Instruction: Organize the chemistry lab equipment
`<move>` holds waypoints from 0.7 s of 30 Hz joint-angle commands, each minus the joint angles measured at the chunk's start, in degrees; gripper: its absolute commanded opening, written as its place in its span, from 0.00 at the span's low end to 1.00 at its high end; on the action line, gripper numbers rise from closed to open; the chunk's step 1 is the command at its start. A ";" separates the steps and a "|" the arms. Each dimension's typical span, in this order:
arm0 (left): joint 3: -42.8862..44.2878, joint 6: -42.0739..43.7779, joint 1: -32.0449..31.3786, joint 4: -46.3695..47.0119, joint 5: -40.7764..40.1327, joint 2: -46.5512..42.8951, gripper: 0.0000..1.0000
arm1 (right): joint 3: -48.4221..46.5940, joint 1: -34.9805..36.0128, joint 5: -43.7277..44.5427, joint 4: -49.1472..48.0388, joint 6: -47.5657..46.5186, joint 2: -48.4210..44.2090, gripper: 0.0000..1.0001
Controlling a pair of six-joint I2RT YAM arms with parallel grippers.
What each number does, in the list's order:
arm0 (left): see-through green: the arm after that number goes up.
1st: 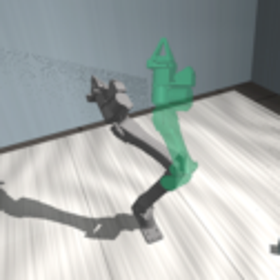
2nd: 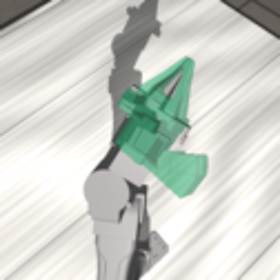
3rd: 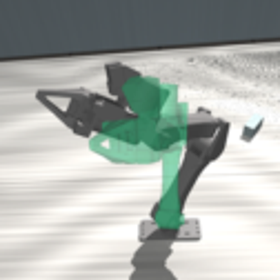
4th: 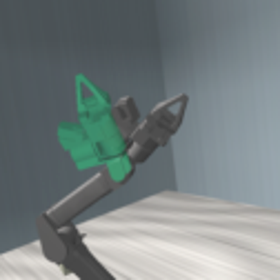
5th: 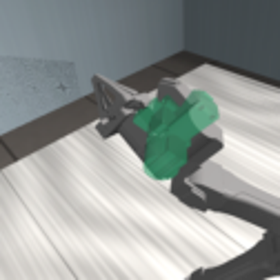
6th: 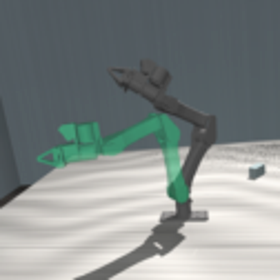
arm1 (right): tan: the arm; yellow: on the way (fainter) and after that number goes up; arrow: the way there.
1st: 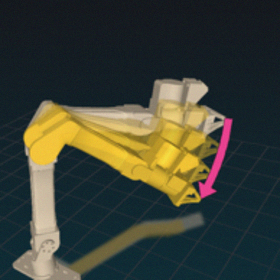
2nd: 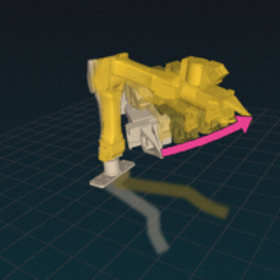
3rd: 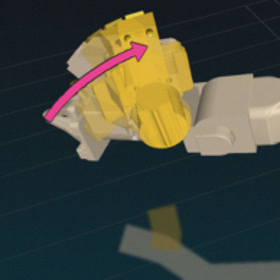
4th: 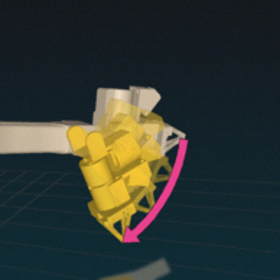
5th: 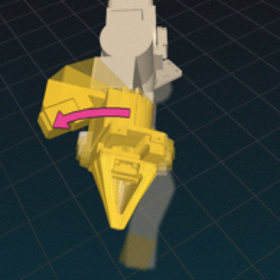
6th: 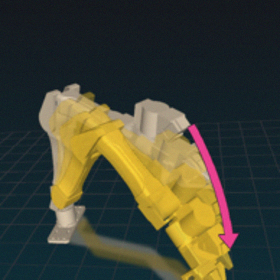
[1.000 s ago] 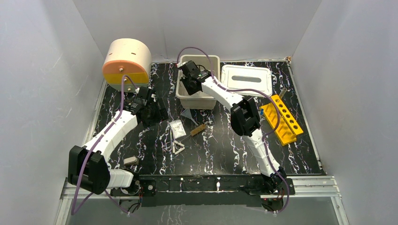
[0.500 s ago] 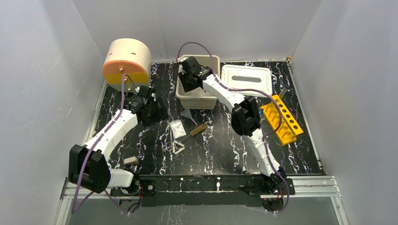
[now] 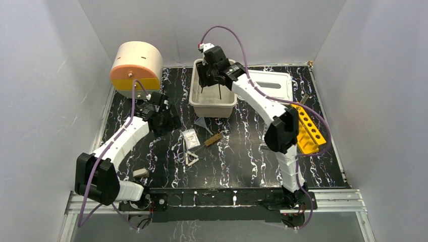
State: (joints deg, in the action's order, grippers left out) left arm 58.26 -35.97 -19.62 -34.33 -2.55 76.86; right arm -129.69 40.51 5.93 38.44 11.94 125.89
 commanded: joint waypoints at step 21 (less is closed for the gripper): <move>16.26 8.08 0.28 15.01 -11.22 27.46 0.49 | 33.56 0.00 -3.17 -16.16 7.26 -30.68 0.50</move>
State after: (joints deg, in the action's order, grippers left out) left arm 70.43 -31.00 -19.59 -20.82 -9.61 102.43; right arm -97.23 40.51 2.39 26.55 18.33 100.01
